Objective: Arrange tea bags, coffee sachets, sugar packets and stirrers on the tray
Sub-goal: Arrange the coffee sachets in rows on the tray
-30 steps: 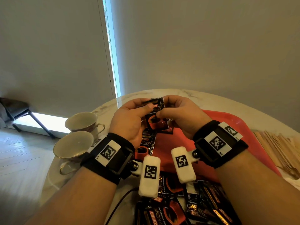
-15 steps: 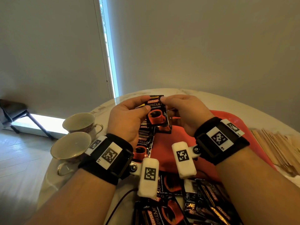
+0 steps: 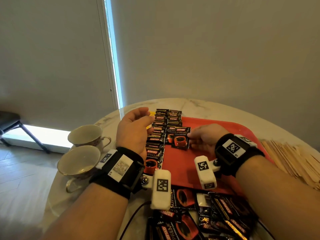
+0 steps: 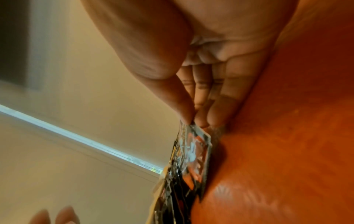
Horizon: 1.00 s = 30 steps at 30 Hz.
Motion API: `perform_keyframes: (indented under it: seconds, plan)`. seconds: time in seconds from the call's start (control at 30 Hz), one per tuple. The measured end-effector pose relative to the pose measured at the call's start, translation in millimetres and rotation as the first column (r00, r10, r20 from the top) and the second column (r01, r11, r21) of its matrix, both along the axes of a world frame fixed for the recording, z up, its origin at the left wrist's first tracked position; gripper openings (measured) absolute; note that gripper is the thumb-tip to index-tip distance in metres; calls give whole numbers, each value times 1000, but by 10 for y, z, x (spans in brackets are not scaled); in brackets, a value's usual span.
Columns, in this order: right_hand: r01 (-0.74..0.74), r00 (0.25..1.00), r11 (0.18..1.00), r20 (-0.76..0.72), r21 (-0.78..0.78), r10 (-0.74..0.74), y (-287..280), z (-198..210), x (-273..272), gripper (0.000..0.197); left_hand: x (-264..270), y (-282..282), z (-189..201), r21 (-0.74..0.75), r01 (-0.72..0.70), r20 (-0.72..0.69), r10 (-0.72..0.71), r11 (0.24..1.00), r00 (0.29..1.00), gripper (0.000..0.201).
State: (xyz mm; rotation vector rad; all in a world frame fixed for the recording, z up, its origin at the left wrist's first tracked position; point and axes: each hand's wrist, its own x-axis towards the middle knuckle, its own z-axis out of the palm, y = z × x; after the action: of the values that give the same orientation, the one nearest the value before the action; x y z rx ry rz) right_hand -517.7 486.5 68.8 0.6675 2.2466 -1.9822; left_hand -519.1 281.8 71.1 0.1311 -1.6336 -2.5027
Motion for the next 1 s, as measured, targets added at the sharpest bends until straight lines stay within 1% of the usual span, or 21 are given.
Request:
perform_keyframes:
  seconds: [0.2,0.3,0.4,0.43,0.47,0.53,0.6,0.67,0.73,0.77,0.8,0.83,0.87,0.93,1.0]
  plan:
    - [-53,998,995,49,80,49,-106,40,-91,2,22,-21,44,2,-6,19,6,1000,1000,25]
    - [-67,996,994,56,86,62,-134,24,-128,8,10,-44,54,10,1,32,-1,1000,999,25]
    - [-64,996,994,72,85,58,-155,37,-123,3,22,-43,60,17,21,39,-21,1000,999,24]
    - [-63,995,995,77,83,56,-159,49,-111,6,34,-34,68,21,30,42,-31,999,999,23]
    - [-65,995,995,81,81,58,-165,75,-85,8,50,-24,84,31,40,47,-41,999,998,22]
    - [-79,995,992,77,95,71,-191,152,12,5,98,-7,131,77,62,69,-68,995,995,20]
    - [-97,995,980,53,173,89,-212,241,158,7,146,9,181,105,74,98,-84,992,992,17]
    - [-174,985,935,60,309,163,-241,326,358,10,268,38,235,78,85,112,-94,993,989,12]
    - [-273,961,862,93,426,259,-273,395,579,13,458,86,286,-1,123,104,-122,992,987,7]
    - [-303,952,829,108,470,287,-284,418,690,14,584,98,307,-68,164,89,-158,984,983,5]
    - [-322,945,797,121,511,304,-288,438,796,16,709,99,307,-157,213,69,-204,964,976,4]
    - [-332,941,764,137,553,310,-283,458,899,18,839,81,301,-270,258,51,-254,928,966,5]
    - [-341,938,725,162,599,308,-268,484,1002,22,964,40,294,-387,293,40,-302,874,953,6]
    - [-378,924,623,236,685,301,-216,538,1204,31,1194,-105,287,-574,344,61,-380,743,923,10]
    - [-425,903,500,311,755,296,-166,586,1405,39,1402,-282,299,-710,394,137,-434,584,891,26]
